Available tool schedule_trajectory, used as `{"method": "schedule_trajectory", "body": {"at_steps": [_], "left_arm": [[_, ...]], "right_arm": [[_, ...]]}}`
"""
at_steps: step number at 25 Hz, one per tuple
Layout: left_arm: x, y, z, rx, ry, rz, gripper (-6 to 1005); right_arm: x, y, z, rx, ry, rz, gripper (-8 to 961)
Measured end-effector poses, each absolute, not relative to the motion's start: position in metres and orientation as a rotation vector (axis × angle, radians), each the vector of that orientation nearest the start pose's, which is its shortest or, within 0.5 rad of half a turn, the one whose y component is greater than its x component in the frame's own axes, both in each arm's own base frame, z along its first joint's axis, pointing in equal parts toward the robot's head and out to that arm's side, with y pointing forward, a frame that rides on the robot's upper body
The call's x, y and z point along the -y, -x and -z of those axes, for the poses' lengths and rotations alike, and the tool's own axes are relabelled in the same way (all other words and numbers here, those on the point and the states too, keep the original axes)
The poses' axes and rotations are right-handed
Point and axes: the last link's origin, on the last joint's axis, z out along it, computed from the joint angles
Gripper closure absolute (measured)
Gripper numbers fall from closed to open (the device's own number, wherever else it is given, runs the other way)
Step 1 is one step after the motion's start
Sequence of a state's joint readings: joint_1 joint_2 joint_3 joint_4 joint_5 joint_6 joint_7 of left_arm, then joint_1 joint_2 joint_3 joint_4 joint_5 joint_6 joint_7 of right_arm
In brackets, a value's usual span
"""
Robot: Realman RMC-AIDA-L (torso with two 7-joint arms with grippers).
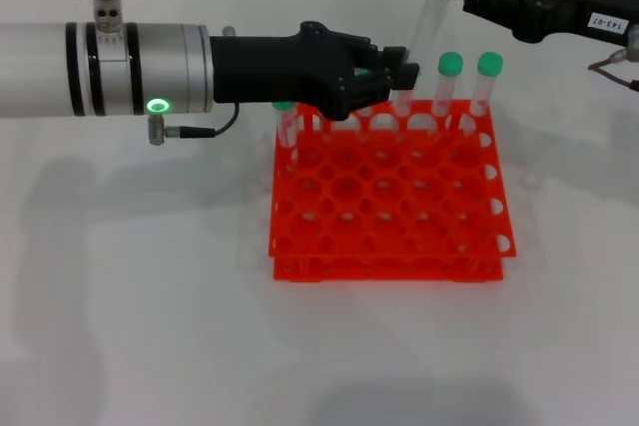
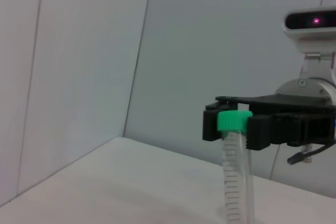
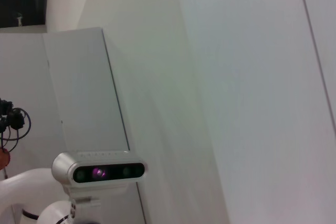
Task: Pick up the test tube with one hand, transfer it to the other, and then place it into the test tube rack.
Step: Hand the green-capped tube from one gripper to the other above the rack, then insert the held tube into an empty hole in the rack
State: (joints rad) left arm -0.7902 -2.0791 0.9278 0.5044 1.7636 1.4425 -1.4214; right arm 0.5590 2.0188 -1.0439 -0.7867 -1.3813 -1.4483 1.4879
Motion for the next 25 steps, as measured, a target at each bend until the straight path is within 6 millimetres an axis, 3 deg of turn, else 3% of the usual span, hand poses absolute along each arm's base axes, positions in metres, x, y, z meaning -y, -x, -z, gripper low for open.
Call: {"method": "schedule_trajectory", "body": {"at_steps": [7, 15, 25], "left_arm": [[-0.375, 0.156, 0.048, 0.444, 2.917, 0.821, 834], [-0.376, 0.157, 0.042, 0.512, 2.868, 0.895, 875], [-0.376, 0.167, 0.008, 0.585, 2.793, 0.870, 528]], "right_arm": [[-0.375, -0.172, -0.040, -0.408, 2.572, -1.133, 675], [-0.375, -0.172, -0.040, -0.409, 2.570, -1.131, 677], [-0.375, -0.175, -0.041, -0.423, 2.558, -1.130, 686]]}}
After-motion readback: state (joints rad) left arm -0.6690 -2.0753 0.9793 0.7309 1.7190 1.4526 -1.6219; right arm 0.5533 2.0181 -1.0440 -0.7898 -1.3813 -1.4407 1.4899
